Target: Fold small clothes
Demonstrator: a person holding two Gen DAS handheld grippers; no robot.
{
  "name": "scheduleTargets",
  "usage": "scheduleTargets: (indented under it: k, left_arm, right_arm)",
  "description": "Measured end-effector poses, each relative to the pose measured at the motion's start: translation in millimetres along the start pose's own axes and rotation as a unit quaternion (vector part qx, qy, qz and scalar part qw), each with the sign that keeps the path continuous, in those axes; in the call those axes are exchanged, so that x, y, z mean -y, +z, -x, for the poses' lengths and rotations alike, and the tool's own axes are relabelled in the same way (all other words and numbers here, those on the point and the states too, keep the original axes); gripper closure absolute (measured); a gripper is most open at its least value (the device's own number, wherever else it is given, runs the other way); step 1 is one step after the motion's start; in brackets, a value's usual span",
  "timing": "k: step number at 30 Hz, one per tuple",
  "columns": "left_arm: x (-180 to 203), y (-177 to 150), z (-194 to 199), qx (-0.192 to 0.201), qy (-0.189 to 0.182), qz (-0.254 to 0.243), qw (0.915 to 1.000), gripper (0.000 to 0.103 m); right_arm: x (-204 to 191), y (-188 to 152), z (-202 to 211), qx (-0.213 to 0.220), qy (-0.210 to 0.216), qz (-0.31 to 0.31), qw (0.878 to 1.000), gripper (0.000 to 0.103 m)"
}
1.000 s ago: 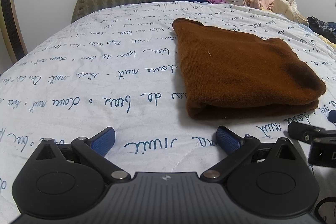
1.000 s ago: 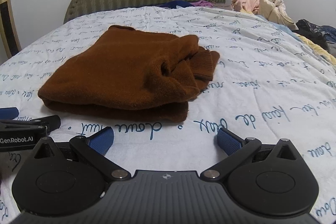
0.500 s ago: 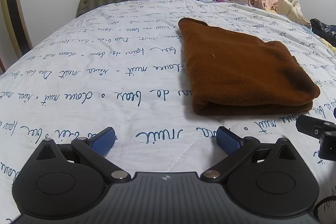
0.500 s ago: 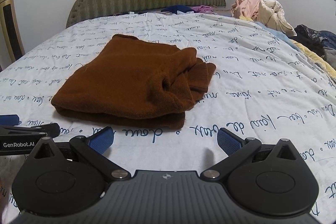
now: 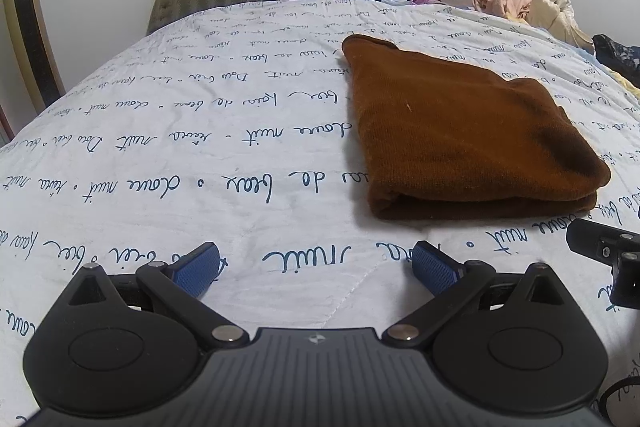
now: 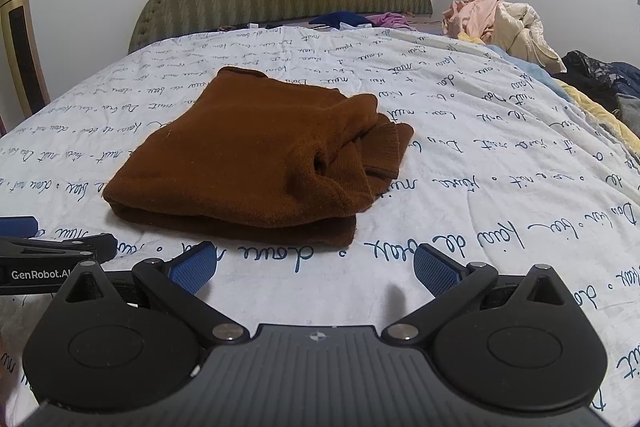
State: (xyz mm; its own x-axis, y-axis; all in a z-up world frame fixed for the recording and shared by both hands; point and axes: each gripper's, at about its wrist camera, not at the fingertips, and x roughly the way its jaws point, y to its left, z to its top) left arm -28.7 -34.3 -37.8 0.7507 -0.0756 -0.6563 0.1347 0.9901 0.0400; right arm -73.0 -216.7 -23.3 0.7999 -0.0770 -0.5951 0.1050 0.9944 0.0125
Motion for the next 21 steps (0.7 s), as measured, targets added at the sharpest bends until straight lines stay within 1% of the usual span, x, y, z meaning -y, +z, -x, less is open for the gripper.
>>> scheduleTargets:
  k: [12, 21]
  left_arm:
    - [-0.7, 0.6, 2.2, 0.001, 0.0, -0.003, 1.0, 0.0]
    - [1.0, 0.1, 6.4, 0.01, 0.002, -0.008, 0.9999, 0.0]
  right_arm:
    - [-4.8, 1.2, 4.9, 0.004, 0.004, 0.006, 1.0, 0.0]
    - [-4.4, 1.3, 6.3, 0.004, 0.009, 0.003, 1.0, 0.0]
